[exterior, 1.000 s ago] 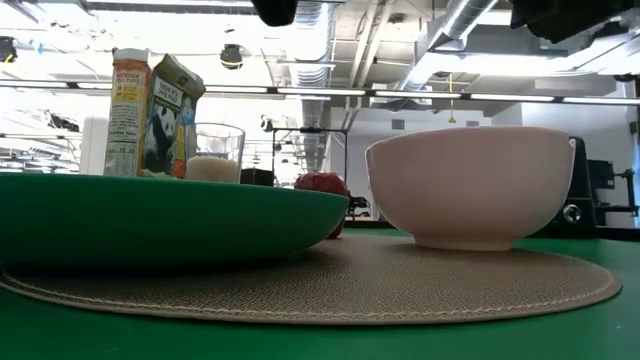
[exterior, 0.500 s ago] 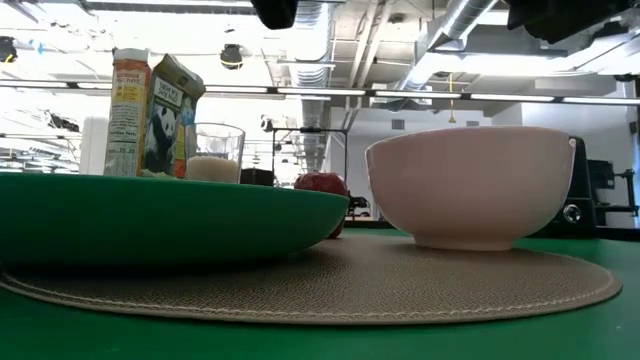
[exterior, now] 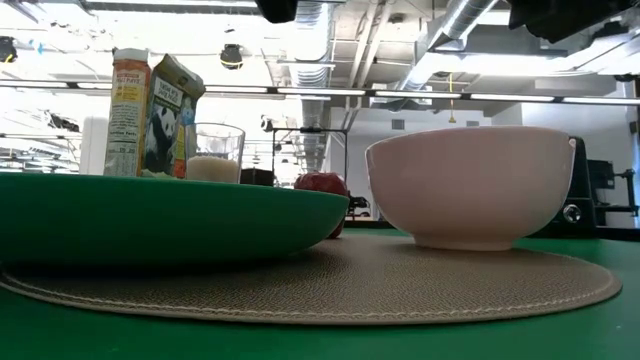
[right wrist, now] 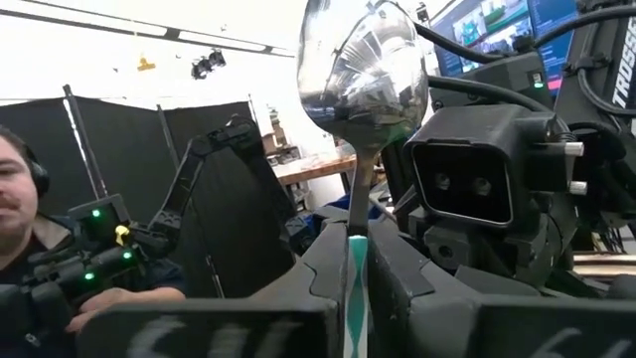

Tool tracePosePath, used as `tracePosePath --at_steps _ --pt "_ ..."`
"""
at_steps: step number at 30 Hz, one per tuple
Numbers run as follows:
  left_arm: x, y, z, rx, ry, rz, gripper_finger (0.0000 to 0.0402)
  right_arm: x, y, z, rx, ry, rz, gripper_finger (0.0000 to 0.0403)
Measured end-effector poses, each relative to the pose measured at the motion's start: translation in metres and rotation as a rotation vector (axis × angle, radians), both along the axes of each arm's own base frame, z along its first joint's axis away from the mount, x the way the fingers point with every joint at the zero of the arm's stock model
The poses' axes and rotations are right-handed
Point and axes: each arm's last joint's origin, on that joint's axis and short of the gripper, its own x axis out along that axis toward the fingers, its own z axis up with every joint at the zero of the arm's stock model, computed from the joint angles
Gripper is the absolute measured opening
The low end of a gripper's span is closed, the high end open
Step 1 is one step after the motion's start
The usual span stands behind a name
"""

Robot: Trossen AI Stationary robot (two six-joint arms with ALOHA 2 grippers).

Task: Arrange a breakfast setting
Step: Put the white green spoon to the right of the white bowl on the table

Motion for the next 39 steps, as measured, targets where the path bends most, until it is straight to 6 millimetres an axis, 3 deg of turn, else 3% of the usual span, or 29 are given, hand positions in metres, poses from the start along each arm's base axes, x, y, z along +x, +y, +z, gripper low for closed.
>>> tracePosePath --at_steps 10,16,23,28,39 --pt "-0.003 -0.002 -0.012 -0.011 0.127 0.093 0.0019 -0.01 -0.001 0.011 -0.091 0.141 -0.078 0.0149" --pt "-0.01 -0.003 -0.029 0.008 0.274 0.281 0.0025 -0.034 0.004 0.005 -0.22 0.464 -0.34 0.0148" --pt "-0.011 0.002 -0.033 0.021 0.294 0.403 0.0023 -0.035 0.013 -0.013 -0.193 0.563 -0.432 0.0142" --pt "-0.011 0.003 -0.033 0.027 0.3 0.406 0.0023 -0.028 0.015 -0.021 -0.166 0.547 -0.439 0.014" --pt "-0.012 0.007 -0.036 0.026 0.31 0.493 0.0023 -0.026 0.015 0.009 -0.148 0.427 -0.691 0.014"
